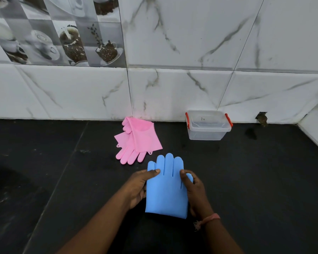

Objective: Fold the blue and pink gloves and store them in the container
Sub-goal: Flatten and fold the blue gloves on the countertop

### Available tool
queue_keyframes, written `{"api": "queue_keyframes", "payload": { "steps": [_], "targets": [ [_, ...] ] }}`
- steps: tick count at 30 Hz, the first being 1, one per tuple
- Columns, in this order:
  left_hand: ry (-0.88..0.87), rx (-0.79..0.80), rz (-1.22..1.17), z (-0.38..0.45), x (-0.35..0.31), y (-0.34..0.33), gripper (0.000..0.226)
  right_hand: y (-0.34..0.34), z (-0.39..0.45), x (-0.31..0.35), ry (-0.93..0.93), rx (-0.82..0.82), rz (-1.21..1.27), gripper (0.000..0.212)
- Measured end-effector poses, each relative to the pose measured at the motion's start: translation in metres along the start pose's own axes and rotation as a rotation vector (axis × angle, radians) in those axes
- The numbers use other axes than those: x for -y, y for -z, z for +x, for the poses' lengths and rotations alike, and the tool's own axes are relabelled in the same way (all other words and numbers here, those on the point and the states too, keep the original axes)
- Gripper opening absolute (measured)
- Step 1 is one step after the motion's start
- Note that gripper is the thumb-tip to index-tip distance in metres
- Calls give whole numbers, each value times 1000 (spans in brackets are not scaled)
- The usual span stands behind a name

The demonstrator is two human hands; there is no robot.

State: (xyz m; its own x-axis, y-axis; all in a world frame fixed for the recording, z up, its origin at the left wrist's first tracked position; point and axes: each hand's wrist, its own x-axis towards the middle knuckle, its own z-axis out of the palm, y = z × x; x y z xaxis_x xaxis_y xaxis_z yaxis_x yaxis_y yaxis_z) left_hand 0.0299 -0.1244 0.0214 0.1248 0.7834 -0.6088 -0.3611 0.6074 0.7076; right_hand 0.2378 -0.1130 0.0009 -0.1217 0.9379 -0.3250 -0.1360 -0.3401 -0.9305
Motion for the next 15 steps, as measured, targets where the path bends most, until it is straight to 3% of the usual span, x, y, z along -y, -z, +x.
{"api": "queue_keyframes", "payload": {
  "steps": [3,6,10,15],
  "targets": [
    [19,12,-73,5,4,0,49,4,1,-6,-10,-15,-23,31],
    [52,-129,-38,14,13,-8,44,2,6,-12,-5,-107,-125,31],
    [8,-314,86,24,26,-23,44,-4,13,-18,38,-215,-280,16],
    [-77,-380,116,31,27,-27,36,-9,25,-20,6,-278,-306,17]
  ]
}}
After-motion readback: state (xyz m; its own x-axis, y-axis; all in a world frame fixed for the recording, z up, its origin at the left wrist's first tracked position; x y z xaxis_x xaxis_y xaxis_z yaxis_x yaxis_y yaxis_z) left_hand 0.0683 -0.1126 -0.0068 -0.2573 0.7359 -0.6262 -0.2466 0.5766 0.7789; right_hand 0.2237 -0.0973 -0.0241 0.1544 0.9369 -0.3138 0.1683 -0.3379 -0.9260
